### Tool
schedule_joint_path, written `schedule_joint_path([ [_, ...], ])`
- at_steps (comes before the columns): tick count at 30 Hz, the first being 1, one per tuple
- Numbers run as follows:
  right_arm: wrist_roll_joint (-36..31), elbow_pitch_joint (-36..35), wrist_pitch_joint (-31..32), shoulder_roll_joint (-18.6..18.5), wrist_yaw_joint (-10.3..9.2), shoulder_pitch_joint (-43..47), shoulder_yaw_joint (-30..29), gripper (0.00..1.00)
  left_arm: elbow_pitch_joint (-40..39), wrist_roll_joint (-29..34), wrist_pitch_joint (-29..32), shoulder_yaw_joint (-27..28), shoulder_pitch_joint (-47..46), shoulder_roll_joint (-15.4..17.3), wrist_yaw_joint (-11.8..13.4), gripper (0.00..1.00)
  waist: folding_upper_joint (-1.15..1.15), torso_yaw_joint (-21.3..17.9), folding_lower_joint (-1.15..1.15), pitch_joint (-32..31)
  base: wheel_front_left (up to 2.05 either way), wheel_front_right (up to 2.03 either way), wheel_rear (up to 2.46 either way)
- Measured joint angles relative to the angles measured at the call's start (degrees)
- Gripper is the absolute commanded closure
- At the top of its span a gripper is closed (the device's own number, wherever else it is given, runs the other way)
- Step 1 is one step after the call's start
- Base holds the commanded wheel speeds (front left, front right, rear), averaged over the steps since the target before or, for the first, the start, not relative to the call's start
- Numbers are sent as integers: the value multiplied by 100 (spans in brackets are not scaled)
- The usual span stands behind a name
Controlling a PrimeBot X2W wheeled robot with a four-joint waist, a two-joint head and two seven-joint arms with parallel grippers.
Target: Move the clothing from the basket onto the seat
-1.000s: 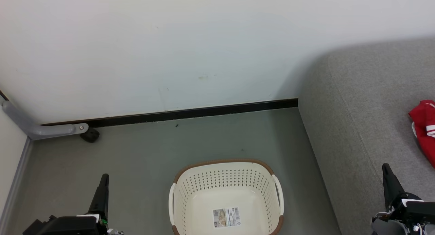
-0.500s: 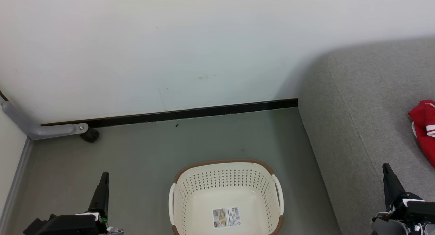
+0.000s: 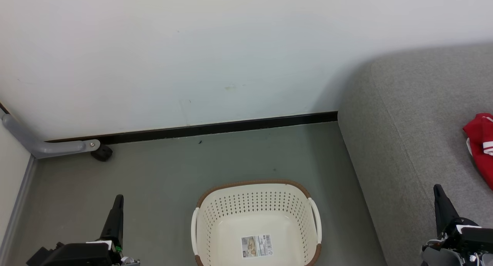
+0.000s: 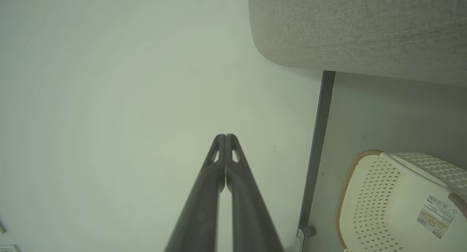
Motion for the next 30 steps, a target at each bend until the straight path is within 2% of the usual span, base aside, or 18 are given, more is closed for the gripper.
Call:
schedule_joint_path([
  [30, 1, -3, 0, 1, 1, 0, 0, 100, 3, -1, 0, 0, 0, -1, -2, 100, -1, 0, 0, 0, 0, 0, 0],
])
